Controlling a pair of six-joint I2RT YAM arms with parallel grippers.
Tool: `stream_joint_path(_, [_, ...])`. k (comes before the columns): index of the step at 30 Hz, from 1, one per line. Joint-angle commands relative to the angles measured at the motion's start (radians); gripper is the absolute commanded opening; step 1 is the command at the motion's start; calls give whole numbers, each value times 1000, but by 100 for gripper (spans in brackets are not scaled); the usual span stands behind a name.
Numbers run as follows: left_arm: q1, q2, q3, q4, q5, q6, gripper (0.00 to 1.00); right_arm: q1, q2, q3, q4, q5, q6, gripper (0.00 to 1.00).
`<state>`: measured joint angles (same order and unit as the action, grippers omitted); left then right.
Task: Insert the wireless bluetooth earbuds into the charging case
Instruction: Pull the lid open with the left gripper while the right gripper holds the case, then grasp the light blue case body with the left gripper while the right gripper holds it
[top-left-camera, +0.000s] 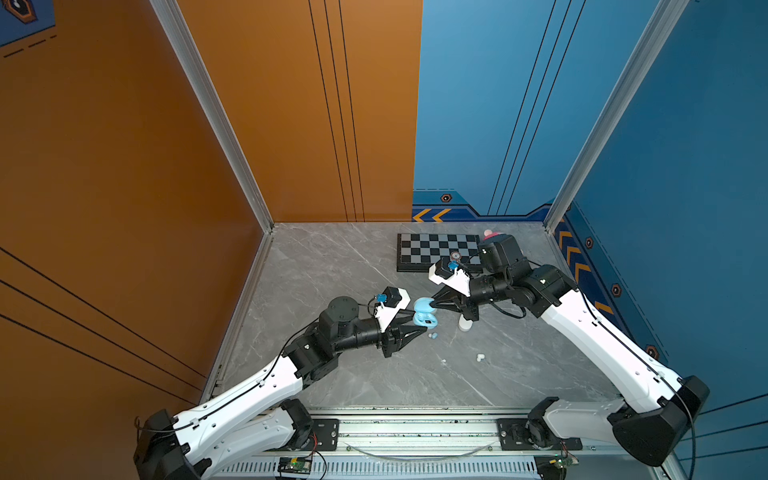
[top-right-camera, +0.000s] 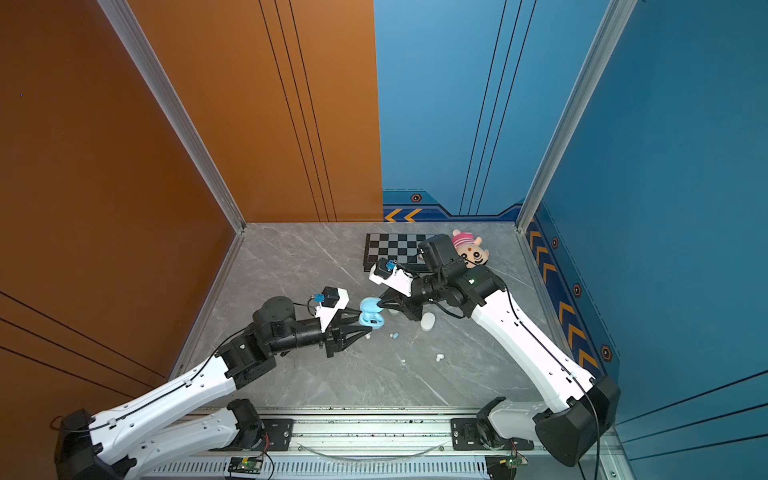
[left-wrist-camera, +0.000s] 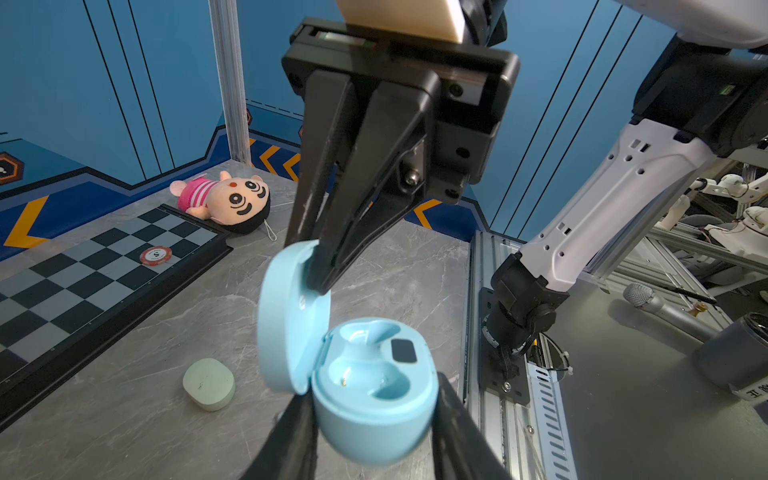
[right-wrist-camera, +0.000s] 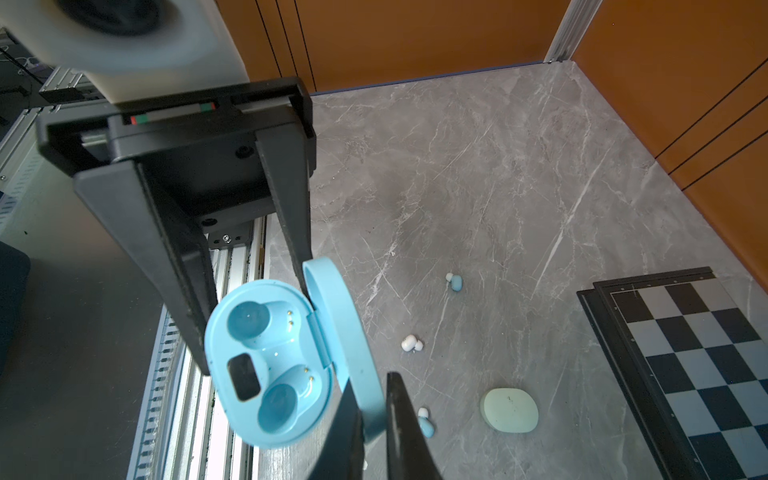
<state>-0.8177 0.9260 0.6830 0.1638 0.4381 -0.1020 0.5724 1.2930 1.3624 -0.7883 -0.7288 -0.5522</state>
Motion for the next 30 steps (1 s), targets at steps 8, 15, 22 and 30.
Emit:
stream_joint_path(8, [0,-40,9,8,-64,-29,72,-4,-65,-22,43,45,12,4])
stream_joint_path(15, [26,-96,53,-66,-93,9,77,27,-81,-18,42,178,-34,4])
stream_joint_path(22, [43,-53,188,-250,-49,145,67,105,-84,-21,58,283,-63,4])
stream_joint_path(30, [44,3,237,-330,-45,226,52,157,-92,-24,77,284,-57,4])
